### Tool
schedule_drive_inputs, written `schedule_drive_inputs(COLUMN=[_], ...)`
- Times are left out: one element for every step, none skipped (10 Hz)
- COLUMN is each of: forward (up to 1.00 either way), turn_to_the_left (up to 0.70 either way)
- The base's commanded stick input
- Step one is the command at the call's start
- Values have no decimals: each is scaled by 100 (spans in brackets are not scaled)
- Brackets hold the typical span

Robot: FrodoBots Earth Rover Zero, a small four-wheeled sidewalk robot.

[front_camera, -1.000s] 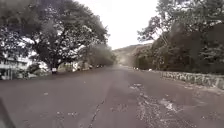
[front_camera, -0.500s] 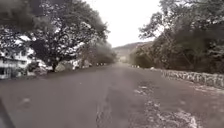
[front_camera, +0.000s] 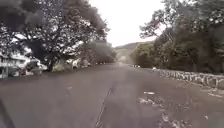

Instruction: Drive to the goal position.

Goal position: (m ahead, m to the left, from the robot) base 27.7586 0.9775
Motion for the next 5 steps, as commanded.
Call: schedule_drive_inputs(forward=[100,100,100,100,100], turn_to_the_left=[0,0,0,0,0])
